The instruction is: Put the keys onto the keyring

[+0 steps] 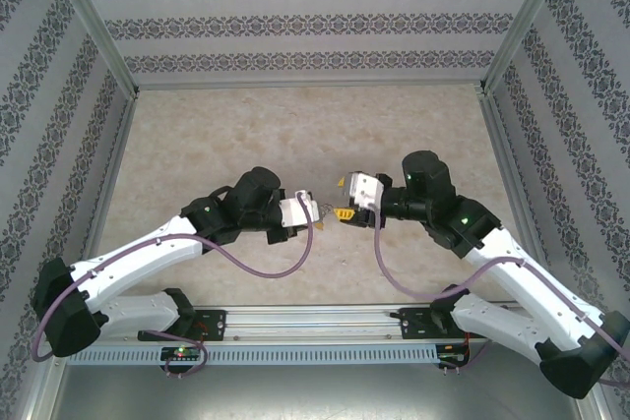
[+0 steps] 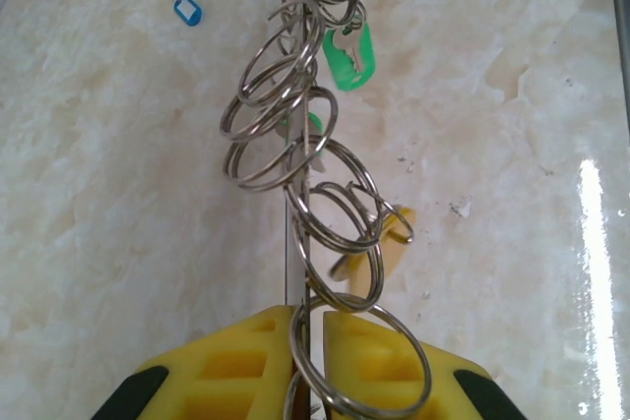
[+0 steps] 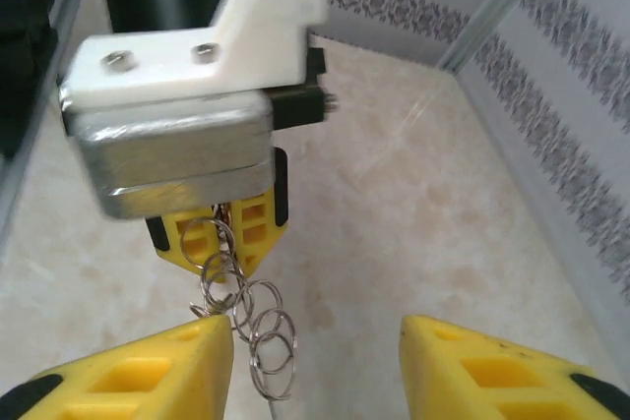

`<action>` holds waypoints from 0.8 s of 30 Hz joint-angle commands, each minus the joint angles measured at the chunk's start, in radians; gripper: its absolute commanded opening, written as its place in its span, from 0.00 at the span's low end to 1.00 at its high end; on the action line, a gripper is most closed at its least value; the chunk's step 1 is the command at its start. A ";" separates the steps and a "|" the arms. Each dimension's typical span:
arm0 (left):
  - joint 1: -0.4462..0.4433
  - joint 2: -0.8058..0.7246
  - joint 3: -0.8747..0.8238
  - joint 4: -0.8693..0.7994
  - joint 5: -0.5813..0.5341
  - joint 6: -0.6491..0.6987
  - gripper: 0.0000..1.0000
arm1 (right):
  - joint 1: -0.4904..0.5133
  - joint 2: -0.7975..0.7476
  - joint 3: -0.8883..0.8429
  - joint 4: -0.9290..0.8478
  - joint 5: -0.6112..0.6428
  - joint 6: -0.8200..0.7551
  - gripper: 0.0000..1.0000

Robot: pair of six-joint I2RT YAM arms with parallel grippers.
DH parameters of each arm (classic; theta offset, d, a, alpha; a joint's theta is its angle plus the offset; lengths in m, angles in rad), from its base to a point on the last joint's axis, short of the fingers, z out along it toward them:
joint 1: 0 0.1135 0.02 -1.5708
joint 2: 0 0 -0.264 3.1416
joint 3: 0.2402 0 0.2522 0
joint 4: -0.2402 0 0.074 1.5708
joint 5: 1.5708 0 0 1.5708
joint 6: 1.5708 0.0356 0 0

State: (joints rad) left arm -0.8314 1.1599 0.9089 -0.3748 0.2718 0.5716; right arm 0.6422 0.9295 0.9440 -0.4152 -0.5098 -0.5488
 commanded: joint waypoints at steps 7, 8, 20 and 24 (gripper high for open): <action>-0.024 -0.026 -0.010 0.058 -0.030 0.121 0.00 | -0.061 0.270 0.346 -0.493 0.001 0.714 0.57; -0.023 -0.026 -0.012 0.057 -0.030 0.124 0.00 | -0.061 0.279 0.355 -0.519 0.010 0.749 0.57; -0.023 -0.024 -0.029 0.073 -0.009 0.131 0.00 | 0.043 0.417 0.449 -0.711 0.153 0.843 0.66; -0.023 -0.020 -0.028 0.075 -0.001 0.131 0.00 | 0.078 0.461 0.484 -0.709 0.173 0.852 0.68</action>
State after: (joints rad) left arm -0.8387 1.1584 0.8772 -0.3656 0.2516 0.6788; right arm 0.7036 1.3716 1.3865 -1.0901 -0.3756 0.2707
